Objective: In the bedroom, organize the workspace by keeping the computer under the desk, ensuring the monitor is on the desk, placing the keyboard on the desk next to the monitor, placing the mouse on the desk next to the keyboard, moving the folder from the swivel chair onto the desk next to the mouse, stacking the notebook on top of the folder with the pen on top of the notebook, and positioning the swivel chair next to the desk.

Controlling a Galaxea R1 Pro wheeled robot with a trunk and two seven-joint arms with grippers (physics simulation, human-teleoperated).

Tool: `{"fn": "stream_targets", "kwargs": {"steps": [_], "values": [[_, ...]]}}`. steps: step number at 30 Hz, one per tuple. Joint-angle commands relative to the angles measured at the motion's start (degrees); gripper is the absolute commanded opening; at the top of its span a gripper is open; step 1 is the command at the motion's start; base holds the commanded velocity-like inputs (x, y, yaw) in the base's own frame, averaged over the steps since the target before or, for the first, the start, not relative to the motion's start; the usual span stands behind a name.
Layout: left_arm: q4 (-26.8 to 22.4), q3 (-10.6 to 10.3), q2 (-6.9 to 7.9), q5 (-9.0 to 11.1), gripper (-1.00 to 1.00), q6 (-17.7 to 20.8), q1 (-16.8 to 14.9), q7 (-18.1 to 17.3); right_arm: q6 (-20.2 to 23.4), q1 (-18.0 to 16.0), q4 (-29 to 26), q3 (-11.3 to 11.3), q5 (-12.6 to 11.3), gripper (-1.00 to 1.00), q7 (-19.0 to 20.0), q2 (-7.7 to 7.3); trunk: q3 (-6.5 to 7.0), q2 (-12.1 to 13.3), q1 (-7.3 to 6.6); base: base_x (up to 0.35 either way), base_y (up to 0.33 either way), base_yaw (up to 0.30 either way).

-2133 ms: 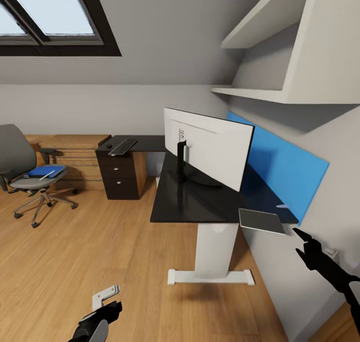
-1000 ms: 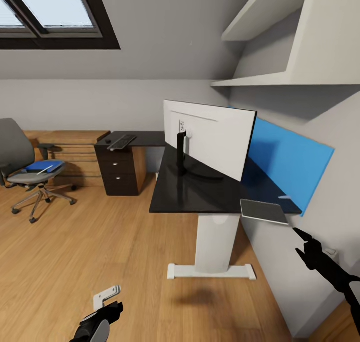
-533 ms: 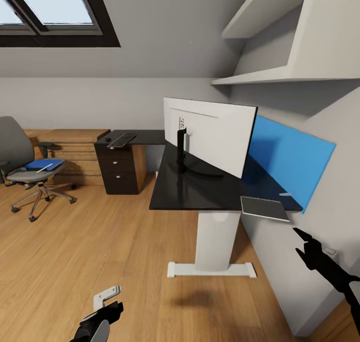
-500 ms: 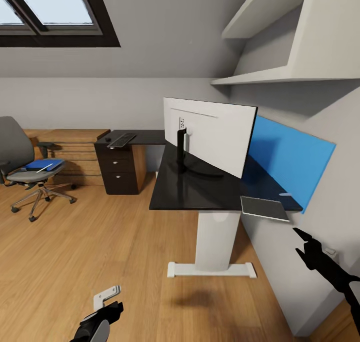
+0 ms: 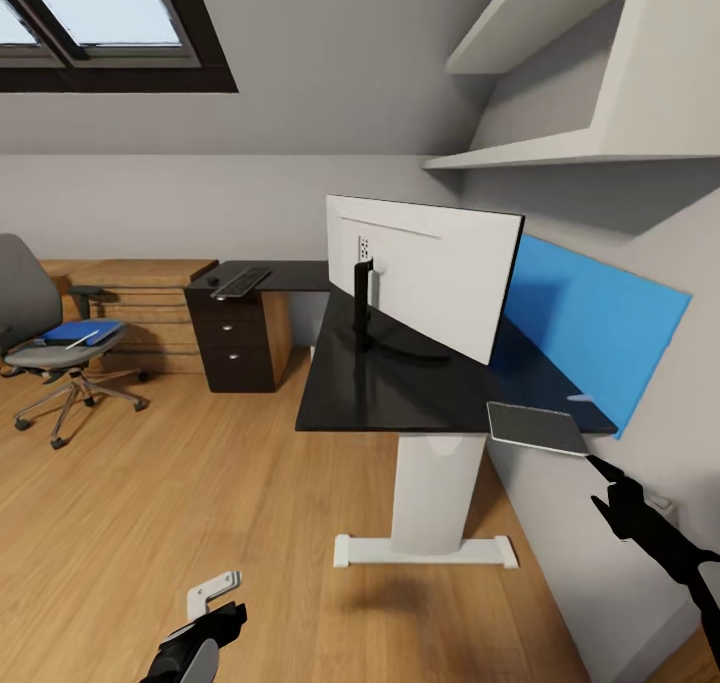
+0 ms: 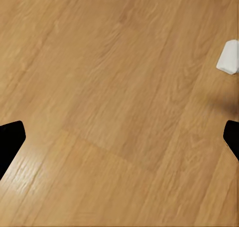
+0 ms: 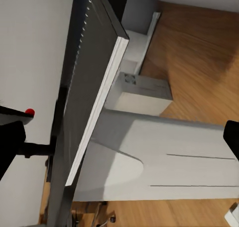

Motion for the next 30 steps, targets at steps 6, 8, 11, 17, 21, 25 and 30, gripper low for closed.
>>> {"fn": "stream_targets", "kwargs": {"steps": [6, 8, 11, 17, 21, 25, 30], "values": [[-0.07, -0.24, 0.08, 0.48, 1.00, 0.15, -0.04, 0.52, 0.36, -0.03, 0.01, -0.15, -0.07, 1.00, 0.09, 0.02, -0.06, -0.02, 0.01, 0.078, 0.000, 0.000], [-0.06, -0.24, 0.08, 0.48, 1.00, 0.16, -0.04, 0.52, 0.36, -0.04, 0.01, -0.15, -0.07, 1.00, 0.09, 0.02, -0.06, -0.02, 0.01, 0.028, 0.000, 0.000], [-0.07, -0.24, 0.08, 0.48, 1.00, 0.16, -0.04, 0.52, 0.35, -0.05, 0.01, -0.15, -0.06, 1.00, 0.09, 0.02, -0.06, -0.02, 0.01, 0.066, 0.000, 0.000], [-0.08, -0.24, 0.08, 0.47, 1.00, 0.17, -0.04, 0.52, 0.35, -0.04, 0.01, -0.15, -0.06, 1.00, 0.09, 0.02, -0.06, -0.02, 0.01, 0.119, 0.000, 0.000], [-0.07, -0.24, 0.08, 0.48, 1.00, 0.18, -0.04, 0.52, 0.35, -0.05, 0.01, -0.15, -0.06, 1.00, 0.09, -0.03, -0.06, -0.02, 0.01, 0.028, 0.000, 0.000], [-0.06, -0.24, 0.08, 0.48, 1.00, 0.18, -0.04, 0.52, 0.35, -0.05, 0.01, -0.15, -0.06, 1.00, 0.09, -0.02, -0.06, -0.02, 0.01, 0.008, 0.000, 0.000], [-0.03, -0.24, 0.08, 0.48, 1.00, 0.15, -0.04, 0.54, 0.35, -0.05, 0.01, -0.15, -0.06, 1.00, 0.09, -0.02, -0.06, -0.02, 0.01, 0.103, 0.000, 0.000]]}}
